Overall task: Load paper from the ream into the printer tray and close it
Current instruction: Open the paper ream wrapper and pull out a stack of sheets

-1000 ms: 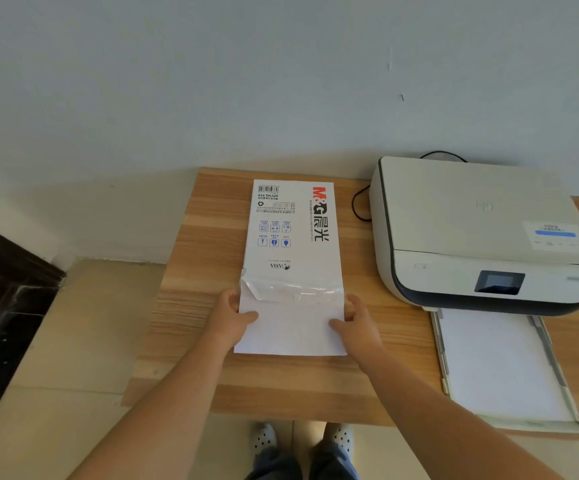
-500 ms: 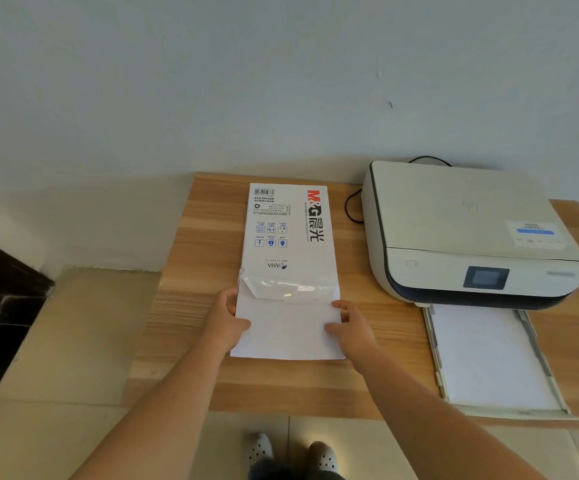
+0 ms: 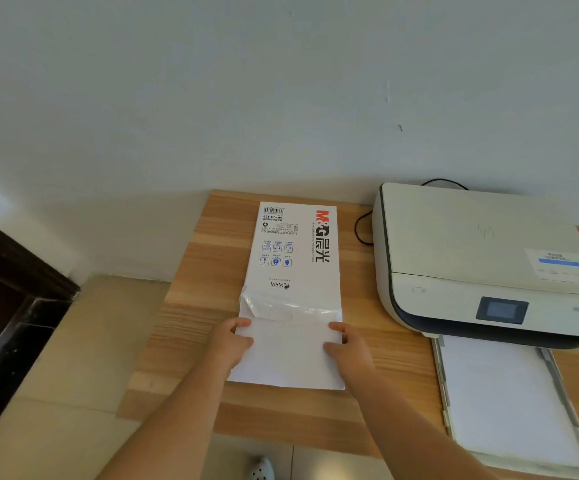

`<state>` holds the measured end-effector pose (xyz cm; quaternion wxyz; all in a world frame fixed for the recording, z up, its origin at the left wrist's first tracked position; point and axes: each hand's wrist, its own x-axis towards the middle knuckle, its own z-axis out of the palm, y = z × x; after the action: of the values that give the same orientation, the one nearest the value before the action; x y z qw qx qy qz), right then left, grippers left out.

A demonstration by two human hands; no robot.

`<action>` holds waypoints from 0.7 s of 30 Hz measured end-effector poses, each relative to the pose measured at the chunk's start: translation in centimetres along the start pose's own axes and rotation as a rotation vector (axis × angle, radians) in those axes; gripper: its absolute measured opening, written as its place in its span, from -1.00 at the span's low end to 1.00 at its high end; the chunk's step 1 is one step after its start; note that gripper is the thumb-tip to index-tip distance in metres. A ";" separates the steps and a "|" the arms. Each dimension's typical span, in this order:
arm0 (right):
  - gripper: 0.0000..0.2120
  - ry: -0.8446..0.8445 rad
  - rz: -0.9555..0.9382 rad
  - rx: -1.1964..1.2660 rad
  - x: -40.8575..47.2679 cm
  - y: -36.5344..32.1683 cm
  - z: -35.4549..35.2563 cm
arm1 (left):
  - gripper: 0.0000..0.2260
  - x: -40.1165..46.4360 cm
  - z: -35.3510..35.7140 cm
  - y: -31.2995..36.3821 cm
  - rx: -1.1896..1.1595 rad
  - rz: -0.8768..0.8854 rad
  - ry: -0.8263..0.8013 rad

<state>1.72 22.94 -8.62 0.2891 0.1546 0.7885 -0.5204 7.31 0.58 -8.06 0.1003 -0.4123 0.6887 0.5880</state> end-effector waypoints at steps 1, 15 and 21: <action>-0.63 -0.006 0.001 -0.003 -0.1 0.1 -0.1 | -0.70 -0.2 0.0 0.0 0.006 -0.007 0.005; -0.49 0.043 0.008 0.036 -0.9 -0.2 -0.6 | -0.63 -1.1 -0.6 0.2 -0.029 -0.006 0.026; -0.76 0.082 0.076 -0.004 -0.7 -0.4 -0.4 | -0.81 0.2 -0.5 0.5 0.033 0.003 0.064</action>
<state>1.98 23.21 -7.79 0.2764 0.2050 0.7943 -0.5006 7.00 -0.01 -7.67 0.0840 -0.4282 0.7018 0.5631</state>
